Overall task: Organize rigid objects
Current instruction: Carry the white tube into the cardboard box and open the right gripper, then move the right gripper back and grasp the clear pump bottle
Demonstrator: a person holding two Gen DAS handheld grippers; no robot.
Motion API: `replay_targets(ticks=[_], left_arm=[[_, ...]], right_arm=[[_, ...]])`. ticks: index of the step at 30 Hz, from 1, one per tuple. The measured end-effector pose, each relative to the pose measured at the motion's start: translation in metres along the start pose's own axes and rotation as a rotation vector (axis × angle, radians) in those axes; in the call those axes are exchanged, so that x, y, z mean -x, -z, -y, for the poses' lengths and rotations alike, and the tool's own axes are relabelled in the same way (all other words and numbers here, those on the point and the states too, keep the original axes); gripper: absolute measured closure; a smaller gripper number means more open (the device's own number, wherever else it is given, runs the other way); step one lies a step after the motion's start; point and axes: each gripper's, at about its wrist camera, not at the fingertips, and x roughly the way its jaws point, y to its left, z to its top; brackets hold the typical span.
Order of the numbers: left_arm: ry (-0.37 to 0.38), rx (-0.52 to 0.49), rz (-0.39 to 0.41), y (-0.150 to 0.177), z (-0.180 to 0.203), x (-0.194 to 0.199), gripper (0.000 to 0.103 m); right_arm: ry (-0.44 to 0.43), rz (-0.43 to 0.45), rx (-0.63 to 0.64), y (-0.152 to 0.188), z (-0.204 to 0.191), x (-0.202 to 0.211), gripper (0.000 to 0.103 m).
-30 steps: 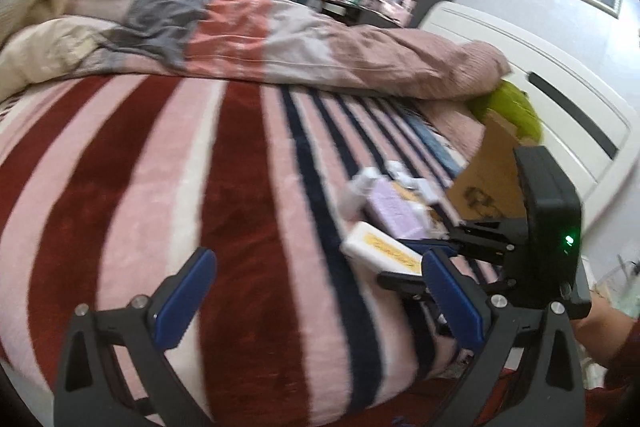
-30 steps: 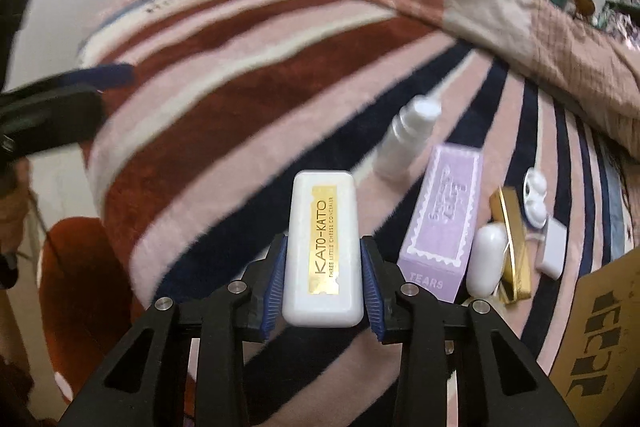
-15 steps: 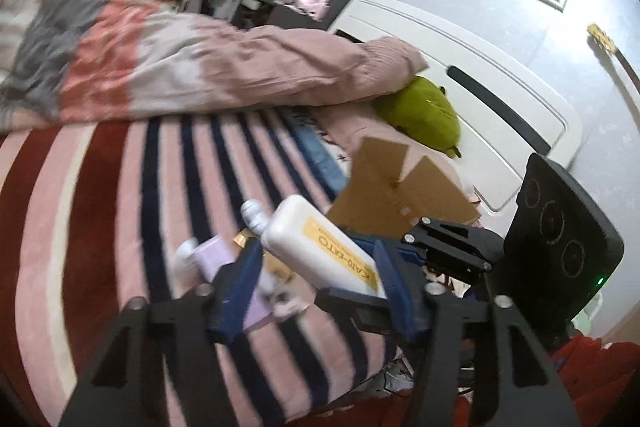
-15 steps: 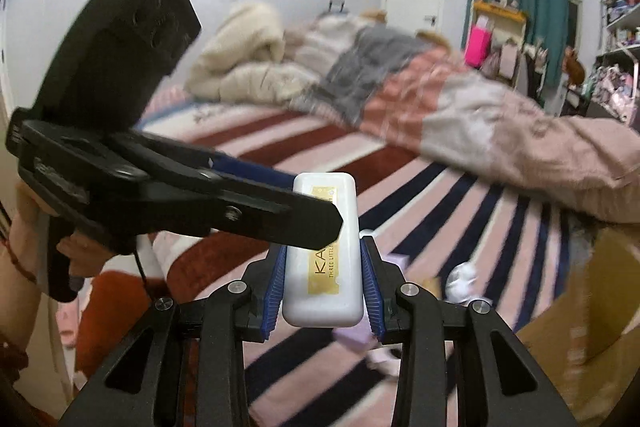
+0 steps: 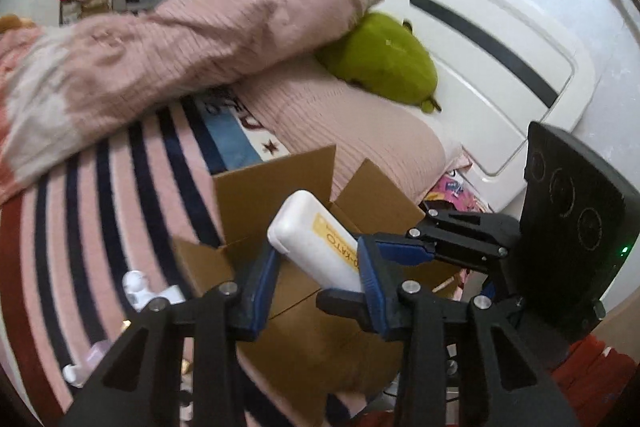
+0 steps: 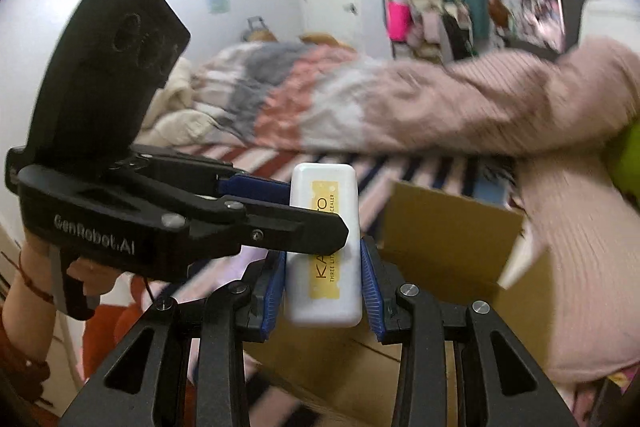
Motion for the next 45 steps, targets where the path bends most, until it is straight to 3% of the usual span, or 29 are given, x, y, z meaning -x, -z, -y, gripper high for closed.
replay_targets(ticks=[7,8,10,13,16,22,25,29,34,39,45], left_arm=[[0.005,-0.012,-0.124,-0.008,0.001,-0.038,0.066],[0.002,-0.017,-0.131,-0.008,0.001,-0.04,0.064],[-0.018,-0.018,-0.128,-0.006,0.001,-0.038,0.049],[-0.032,-0.017,-0.103,-0.005,-0.002,-0.025,0.044],[-0.087,-0.019,-0.046,0.0,-0.009,0.006,0.036],[-0.215,0.04,0.066,0.029,-0.037,0.083,0.034],[-0.285,0.098,0.122,0.054,-0.066,0.12,0.031],[-0.387,0.176,0.164,0.094,-0.112,0.155,0.03],[-0.436,0.261,0.174,0.135,-0.162,0.17,0.03],[-0.46,0.292,0.154,0.172,-0.198,0.17,0.03],[-0.438,0.317,0.145,0.193,-0.227,0.166,0.03]], right_arm=[[0.002,-0.231,-0.054,-0.002,0.042,-0.028,0.072],[0.01,-0.261,-0.05,-0.002,0.042,-0.032,0.072],[0.029,-0.294,-0.038,0.001,0.042,-0.035,0.072],[0.057,-0.345,-0.043,0.006,0.046,-0.037,0.067],[0.07,-0.347,-0.032,0.008,0.043,-0.033,0.058],[0.031,-0.241,0.017,-0.006,0.001,-0.014,0.057],[-0.039,-0.199,0.068,-0.019,-0.039,-0.021,0.057],[-0.174,-0.186,0.143,-0.031,-0.1,-0.052,0.057],[-0.269,-0.281,0.191,-0.019,-0.156,-0.132,0.057],[-0.247,-0.377,0.174,0.002,-0.17,-0.21,0.057],[-0.15,-0.4,0.18,0.014,-0.172,-0.267,0.058]])
